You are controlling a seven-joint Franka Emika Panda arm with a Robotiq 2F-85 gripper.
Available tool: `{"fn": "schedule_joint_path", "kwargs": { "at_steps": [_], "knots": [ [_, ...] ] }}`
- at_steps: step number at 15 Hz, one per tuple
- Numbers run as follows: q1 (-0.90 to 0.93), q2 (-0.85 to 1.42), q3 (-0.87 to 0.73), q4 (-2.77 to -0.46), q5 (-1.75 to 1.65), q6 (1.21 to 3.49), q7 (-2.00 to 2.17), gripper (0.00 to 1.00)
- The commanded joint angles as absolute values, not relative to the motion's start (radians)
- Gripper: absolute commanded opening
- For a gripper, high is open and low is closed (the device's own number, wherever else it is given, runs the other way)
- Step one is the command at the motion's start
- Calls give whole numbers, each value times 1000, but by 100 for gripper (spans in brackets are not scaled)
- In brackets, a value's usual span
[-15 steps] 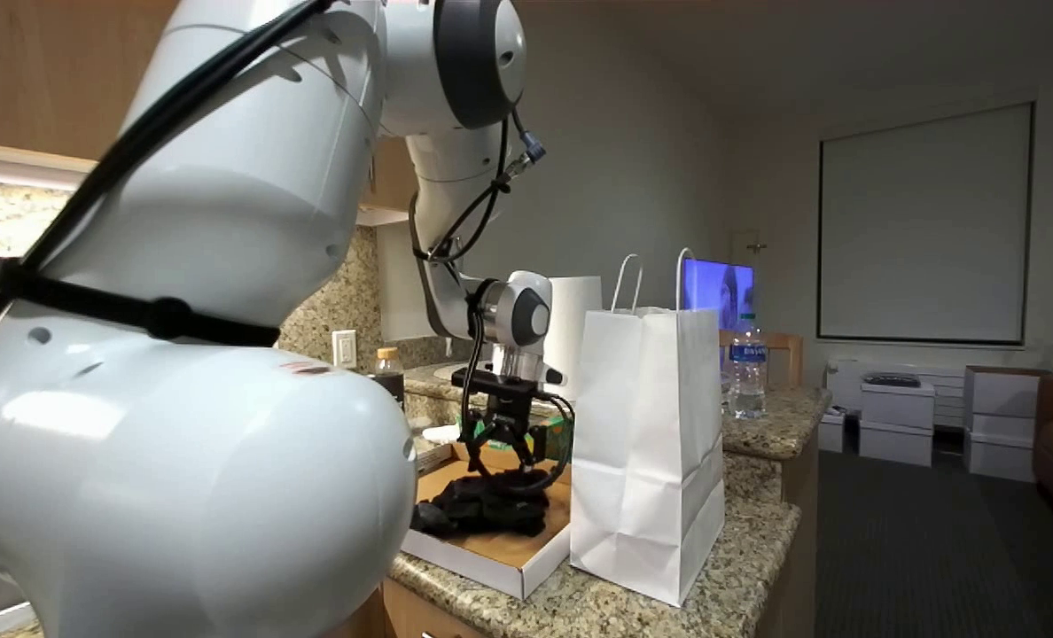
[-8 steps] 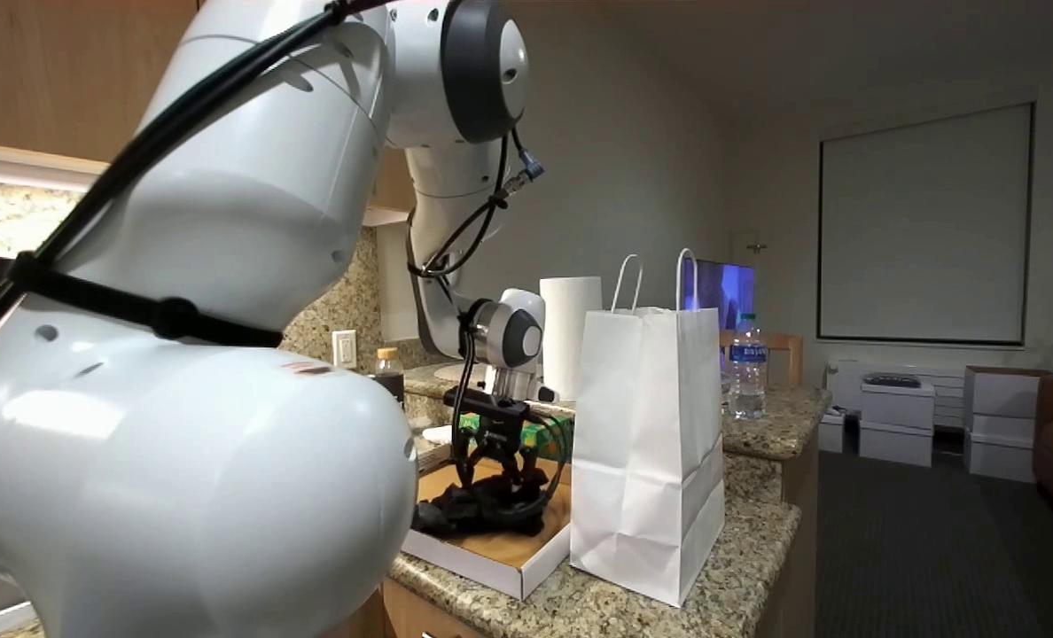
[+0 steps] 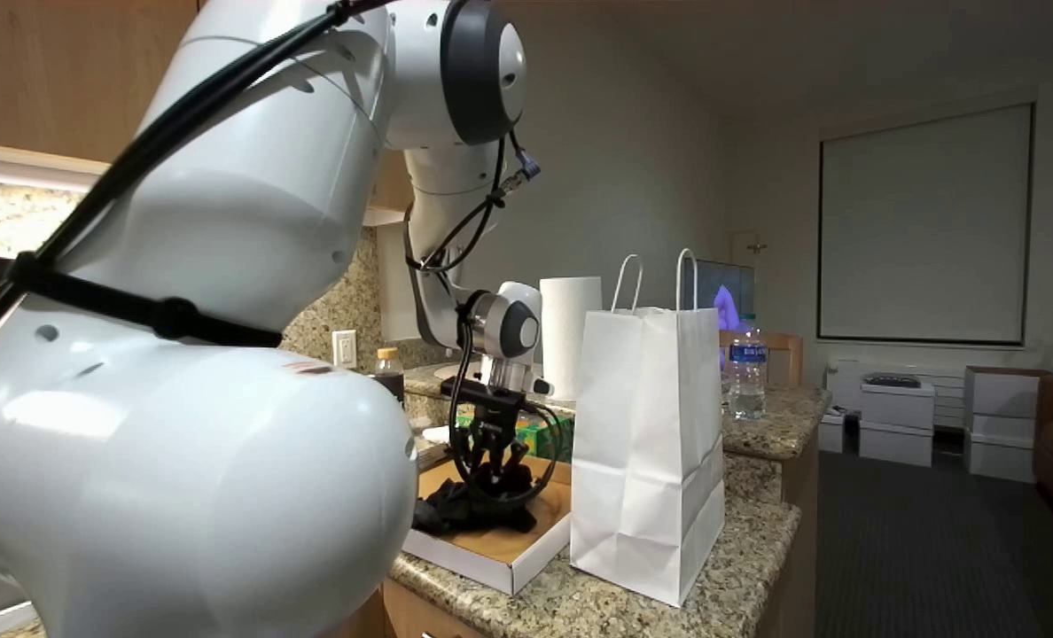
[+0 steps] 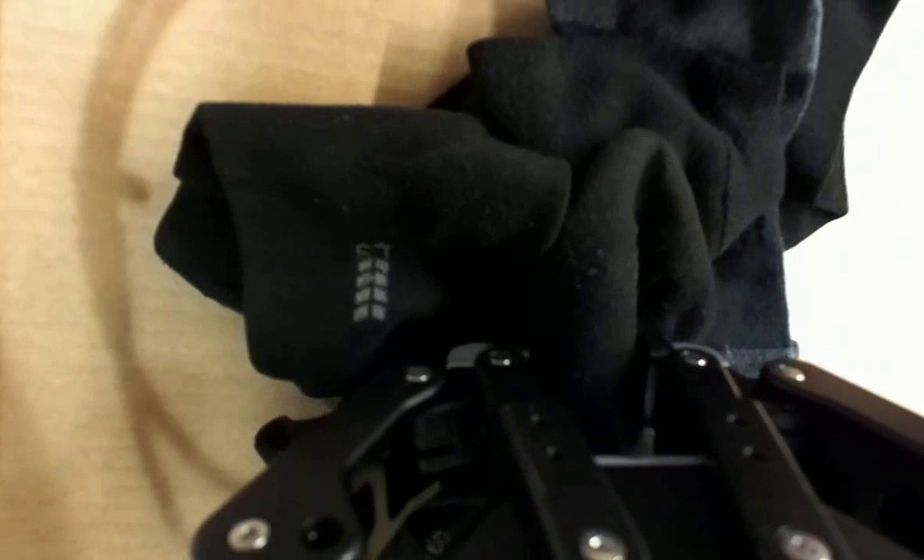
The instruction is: Put the socks in the bag
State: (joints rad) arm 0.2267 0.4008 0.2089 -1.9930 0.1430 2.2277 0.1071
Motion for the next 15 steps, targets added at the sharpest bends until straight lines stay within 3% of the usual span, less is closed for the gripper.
{"fn": "schedule_joint_path", "kwargs": {
  "at_steps": [1,4,8,15],
  "knots": [
    [230,400,213,-1950,158,2174,109,9],
    [237,385,215,-1915,142,2114,107,5],
    [242,345,214,-1855,127,1992,106,8],
    [247,263,217,-1640,117,1601,101,8]
  ]
}}
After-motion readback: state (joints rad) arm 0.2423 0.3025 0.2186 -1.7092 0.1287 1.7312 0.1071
